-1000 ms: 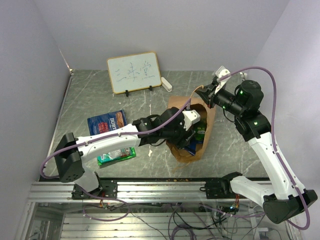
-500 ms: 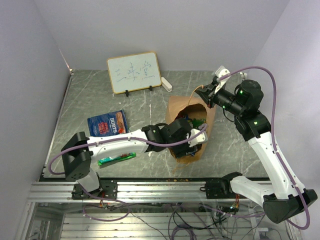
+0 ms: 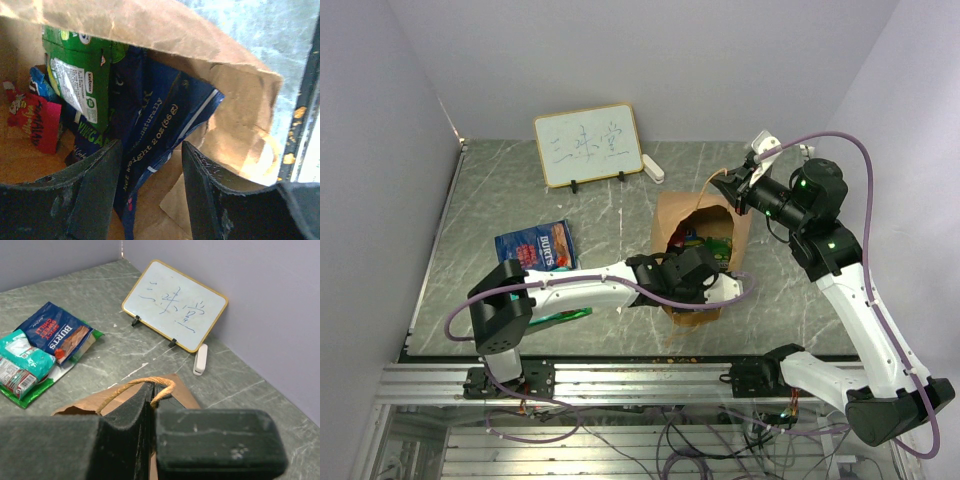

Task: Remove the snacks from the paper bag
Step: Take out the snack from the paper bag.

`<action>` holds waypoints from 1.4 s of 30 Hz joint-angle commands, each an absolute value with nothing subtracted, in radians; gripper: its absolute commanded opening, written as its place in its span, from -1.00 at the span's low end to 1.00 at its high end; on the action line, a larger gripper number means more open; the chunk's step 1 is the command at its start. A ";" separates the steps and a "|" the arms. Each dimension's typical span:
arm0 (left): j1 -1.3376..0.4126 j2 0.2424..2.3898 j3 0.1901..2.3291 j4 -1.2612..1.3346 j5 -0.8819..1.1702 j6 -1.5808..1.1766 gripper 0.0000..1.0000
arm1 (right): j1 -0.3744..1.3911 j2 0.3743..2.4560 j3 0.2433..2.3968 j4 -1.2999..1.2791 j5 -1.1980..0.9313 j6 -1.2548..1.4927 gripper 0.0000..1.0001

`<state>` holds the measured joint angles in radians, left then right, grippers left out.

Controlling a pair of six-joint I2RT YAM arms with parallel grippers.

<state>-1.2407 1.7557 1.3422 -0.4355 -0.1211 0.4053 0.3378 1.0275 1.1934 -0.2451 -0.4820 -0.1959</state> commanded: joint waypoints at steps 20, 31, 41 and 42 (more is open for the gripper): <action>-1.244 1.780 1.481 -0.565 -0.159 0.266 -0.76 | 0.339 0.997 1.200 -0.176 -0.454 -0.199 -1.00; -1.243 1.555 1.442 -0.526 -0.240 0.056 -0.86 | 0.339 0.994 1.194 -0.193 -0.368 -0.178 -1.00; -1.243 1.488 1.581 -0.545 -0.346 -0.067 -0.86 | 0.340 0.983 1.172 -0.191 -0.382 -0.167 -1.00; -1.243 1.488 1.605 -0.554 -0.349 -0.078 -0.86 | 0.340 0.983 1.172 -0.192 -0.378 -0.167 -1.00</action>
<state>-1.2407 1.4872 1.5093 -0.5568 -0.2832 -0.0063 0.3378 1.0023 1.1816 -0.2295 -0.3920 -0.1764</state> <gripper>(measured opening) 0.072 0.009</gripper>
